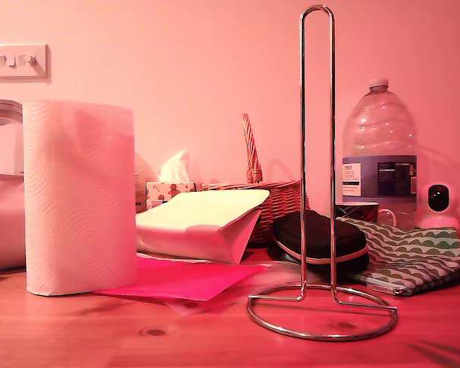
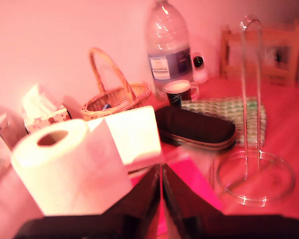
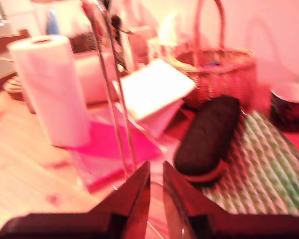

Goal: Insert the paper towel roll into the metallic stand.

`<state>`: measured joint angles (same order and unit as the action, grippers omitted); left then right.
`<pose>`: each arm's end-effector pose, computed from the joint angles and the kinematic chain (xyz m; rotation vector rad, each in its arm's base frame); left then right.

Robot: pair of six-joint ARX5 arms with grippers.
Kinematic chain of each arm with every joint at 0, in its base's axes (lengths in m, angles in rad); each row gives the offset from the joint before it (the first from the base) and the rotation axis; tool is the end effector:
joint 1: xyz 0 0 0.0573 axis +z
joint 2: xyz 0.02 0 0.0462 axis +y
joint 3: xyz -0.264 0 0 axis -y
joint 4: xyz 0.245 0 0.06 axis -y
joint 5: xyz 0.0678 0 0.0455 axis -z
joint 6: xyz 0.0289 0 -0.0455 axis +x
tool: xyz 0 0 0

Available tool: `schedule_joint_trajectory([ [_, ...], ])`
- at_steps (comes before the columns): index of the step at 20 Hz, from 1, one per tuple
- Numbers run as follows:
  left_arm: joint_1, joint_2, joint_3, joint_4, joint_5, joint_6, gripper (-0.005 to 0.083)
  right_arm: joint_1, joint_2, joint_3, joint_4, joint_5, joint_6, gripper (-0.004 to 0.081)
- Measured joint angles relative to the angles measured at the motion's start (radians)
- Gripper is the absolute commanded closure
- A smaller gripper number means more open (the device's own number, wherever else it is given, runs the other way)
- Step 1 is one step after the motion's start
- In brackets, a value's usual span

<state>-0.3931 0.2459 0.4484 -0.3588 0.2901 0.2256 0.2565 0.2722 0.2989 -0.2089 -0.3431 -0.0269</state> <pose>0.0765 -0.0407 0.2609 0.2245 0.0816 -0.6969 0.0967 0.0354 0.2238 -0.0180 0.1767 0.6004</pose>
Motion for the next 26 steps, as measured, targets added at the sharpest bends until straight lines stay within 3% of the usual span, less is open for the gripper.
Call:
schedule_joint_trajectory([
  [5,0.0,0.182,0.183,-0.194,0.023,0.204,0.0779,0.055,0.169,0.0,0.123,-0.018,0.0,0.0661],
  [6,0.0,0.229,0.21,-0.228,0.023,0.275,0.0732,0.062,0.208,0.0,0.133,-0.018,0.0,0.0661],
  [8,0.0,0.331,0.288,-0.315,0.014,0.387,0.0542,0.073,0.277,0.0,0.164,-0.018,0.0,0.0661],
  [12,0.0,0.525,0.508,-0.421,-0.052,0.428,0.024,0.073,0.354,0.0,0.211,-0.018,0.0,0.0661],
  [18,-0.018,0.75,0.695,-0.48,-0.242,0.435,0.0222,0.073,0.395,0.0,0.256,-0.018,0.0,0.0664],
  [24,-0.018,0.81,0.723,-0.472,-0.258,0.43,0.0221,0.073,0.395,0.0,0.261,-0.018,0.0,0.0664],
  [26,-0.018,0.817,0.724,-0.443,-0.274,0.43,0.0186,0.073,0.395,0.0,0.261,-0.018,0.0,0.0664],
])
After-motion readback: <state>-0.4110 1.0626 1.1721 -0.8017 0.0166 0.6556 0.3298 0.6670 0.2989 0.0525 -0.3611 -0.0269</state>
